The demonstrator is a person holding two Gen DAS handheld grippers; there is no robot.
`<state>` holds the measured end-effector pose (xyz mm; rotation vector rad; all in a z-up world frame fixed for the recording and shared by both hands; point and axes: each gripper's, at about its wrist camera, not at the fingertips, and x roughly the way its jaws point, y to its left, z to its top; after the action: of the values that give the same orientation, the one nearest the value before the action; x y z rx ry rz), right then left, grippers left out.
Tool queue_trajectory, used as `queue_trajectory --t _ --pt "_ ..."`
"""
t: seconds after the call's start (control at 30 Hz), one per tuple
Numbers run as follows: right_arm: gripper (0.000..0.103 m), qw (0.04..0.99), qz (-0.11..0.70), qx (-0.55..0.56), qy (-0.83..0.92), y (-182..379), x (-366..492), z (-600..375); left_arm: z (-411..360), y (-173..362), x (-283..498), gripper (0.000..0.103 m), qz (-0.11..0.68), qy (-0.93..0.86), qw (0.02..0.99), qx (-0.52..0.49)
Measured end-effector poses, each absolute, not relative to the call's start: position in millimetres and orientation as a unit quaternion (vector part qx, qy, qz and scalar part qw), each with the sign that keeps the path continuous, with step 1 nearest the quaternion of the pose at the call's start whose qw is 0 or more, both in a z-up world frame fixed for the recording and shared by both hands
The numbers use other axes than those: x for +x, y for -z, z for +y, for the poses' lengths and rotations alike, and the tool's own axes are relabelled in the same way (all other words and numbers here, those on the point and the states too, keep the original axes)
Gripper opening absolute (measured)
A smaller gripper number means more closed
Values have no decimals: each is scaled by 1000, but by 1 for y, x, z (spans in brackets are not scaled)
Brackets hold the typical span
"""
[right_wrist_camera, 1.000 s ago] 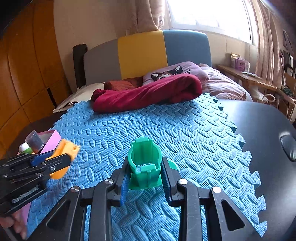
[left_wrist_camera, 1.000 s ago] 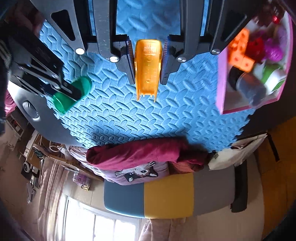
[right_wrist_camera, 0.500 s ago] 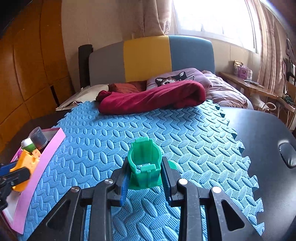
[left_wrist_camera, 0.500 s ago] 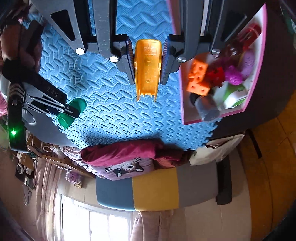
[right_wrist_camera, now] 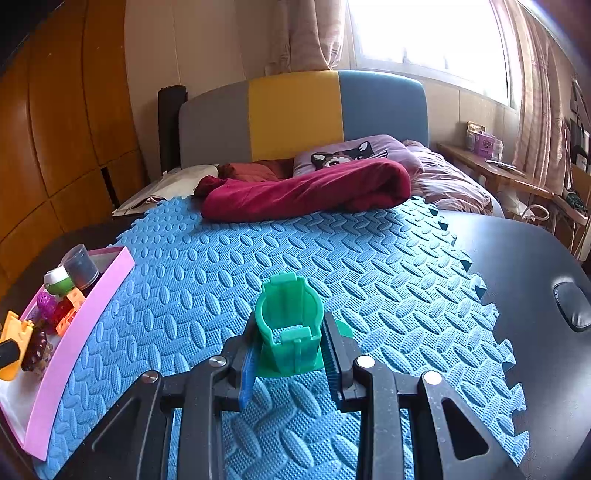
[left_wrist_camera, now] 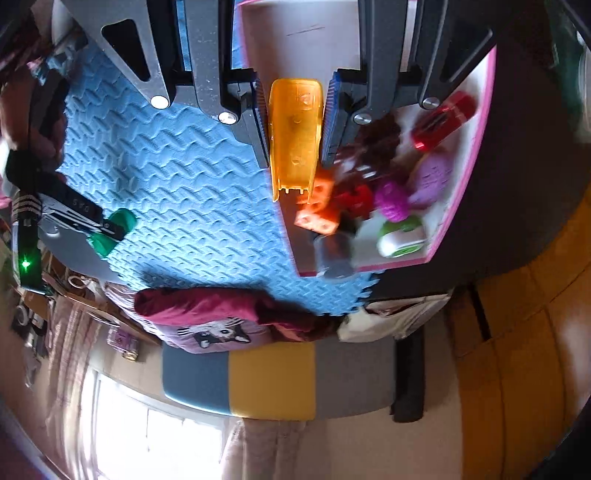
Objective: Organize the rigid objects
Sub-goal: 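Carry the orange chute into the tray and open the left tool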
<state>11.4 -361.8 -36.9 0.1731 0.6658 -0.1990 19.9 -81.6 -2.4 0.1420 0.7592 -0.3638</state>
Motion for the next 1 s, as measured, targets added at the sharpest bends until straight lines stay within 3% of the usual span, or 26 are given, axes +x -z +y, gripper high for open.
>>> queue_trajectory --t 0.83,0.9,0.97,1.0 --pt "30 938 329 49 101 36 12 -347 27 32 21 26 391 121 912 1" --pt "30 939 324 55 98 34 8 -347 33 31 19 36 384 125 915 -14" --pt "30 940 321 61 96 33 5 -346 41 29 15 60 376 127 917 -34" --pt "30 941 319 66 94 32 2 -346 42 28 11 64 372 126 919 -38"
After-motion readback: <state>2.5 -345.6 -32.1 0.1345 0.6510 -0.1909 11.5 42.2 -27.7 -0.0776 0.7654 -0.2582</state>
